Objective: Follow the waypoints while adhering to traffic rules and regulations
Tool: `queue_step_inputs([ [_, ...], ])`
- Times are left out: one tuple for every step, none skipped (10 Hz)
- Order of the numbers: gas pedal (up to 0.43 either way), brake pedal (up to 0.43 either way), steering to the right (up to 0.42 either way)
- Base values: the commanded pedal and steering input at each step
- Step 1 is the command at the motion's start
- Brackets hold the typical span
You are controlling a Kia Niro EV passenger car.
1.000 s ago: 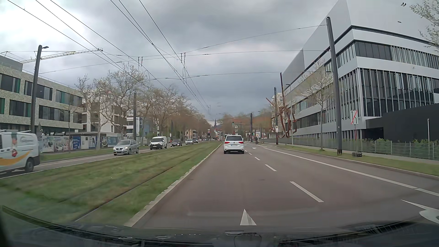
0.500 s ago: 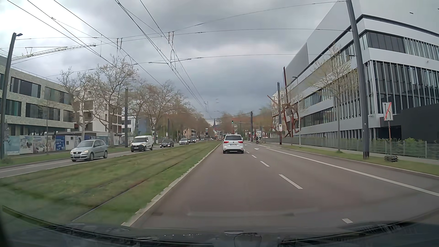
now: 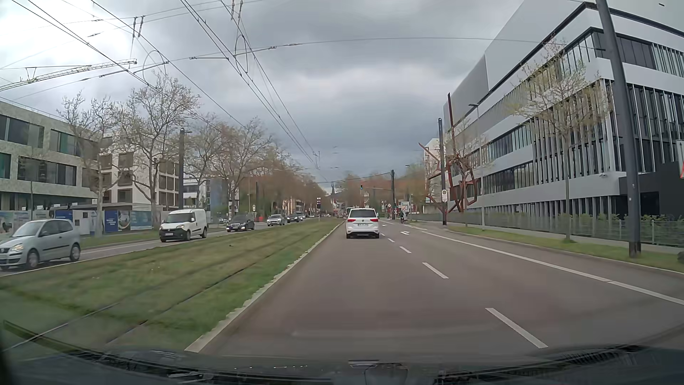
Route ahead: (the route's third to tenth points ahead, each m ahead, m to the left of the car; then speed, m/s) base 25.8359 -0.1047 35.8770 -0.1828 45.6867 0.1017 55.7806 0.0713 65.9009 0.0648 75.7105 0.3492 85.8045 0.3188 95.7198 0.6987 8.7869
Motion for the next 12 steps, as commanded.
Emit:
queue_step_inputs([
  [0.079, 0.0, -0.001],
  [0.079, 0.0, -0.003],
  [0.059, 0.0, -0.004],
  [0.028, 0.0, -0.004],
  [0.0, 0.0, -0.002],
  [0.0, 0.0, -0.002],
  [0.0, 0.0, -0.002],
  [0.0, 0.0, -0.001],
  [0.0, 0.0, 0.0],
  [0.0, 0.0, 0.0],
  [0.0, 0.0, 0.0],
  [0.118, 0.0, 0.0],
])
